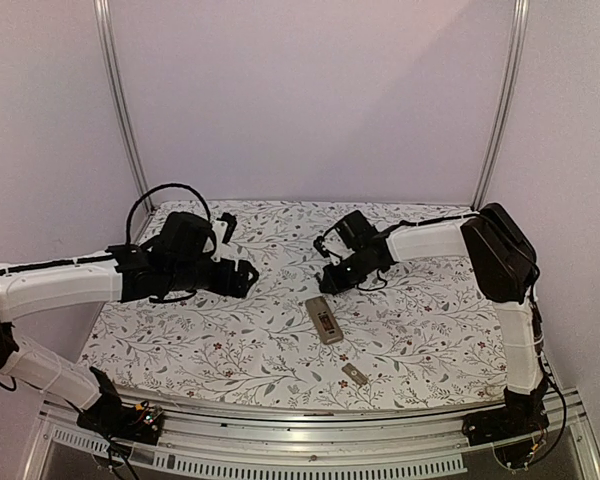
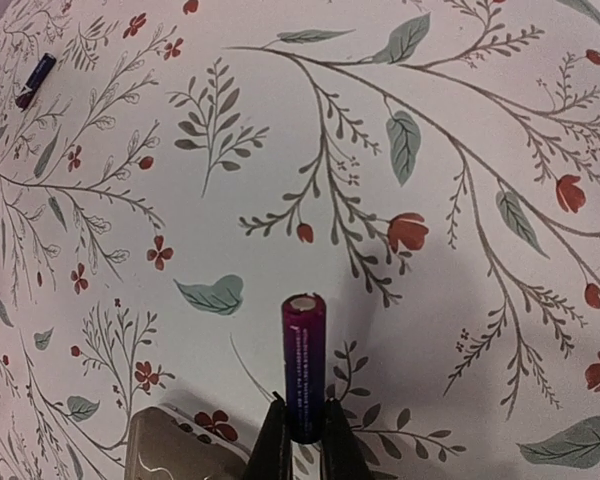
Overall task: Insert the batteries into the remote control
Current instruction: Adjust the remote control without batteries at the center of the board.
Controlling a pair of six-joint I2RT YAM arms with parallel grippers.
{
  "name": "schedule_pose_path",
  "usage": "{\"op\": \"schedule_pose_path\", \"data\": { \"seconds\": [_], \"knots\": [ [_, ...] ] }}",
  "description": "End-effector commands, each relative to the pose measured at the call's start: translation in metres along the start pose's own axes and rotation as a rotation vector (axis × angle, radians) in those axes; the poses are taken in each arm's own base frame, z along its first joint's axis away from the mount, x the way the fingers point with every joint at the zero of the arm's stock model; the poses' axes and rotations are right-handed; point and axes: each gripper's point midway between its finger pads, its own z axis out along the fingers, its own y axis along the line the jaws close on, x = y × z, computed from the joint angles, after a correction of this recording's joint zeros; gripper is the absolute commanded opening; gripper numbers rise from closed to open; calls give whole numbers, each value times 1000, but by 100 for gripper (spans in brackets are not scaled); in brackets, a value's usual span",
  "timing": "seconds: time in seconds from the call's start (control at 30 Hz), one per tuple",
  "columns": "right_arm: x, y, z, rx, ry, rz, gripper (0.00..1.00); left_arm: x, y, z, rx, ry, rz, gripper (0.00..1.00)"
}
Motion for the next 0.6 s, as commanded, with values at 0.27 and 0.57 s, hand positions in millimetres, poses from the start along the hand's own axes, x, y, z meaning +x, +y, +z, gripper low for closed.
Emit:
{"op": "schedule_pose_path", "data": {
  "seconds": [0.27, 0.57],
  "knots": [
    [52, 72, -7, -134, 122, -70, 0, 26, 8, -16, 62, -26, -56, 91],
    [55, 124, -28, -259, 95, -143, 0, 36, -12, -22, 189, 9, 53, 90]
  ]
}}
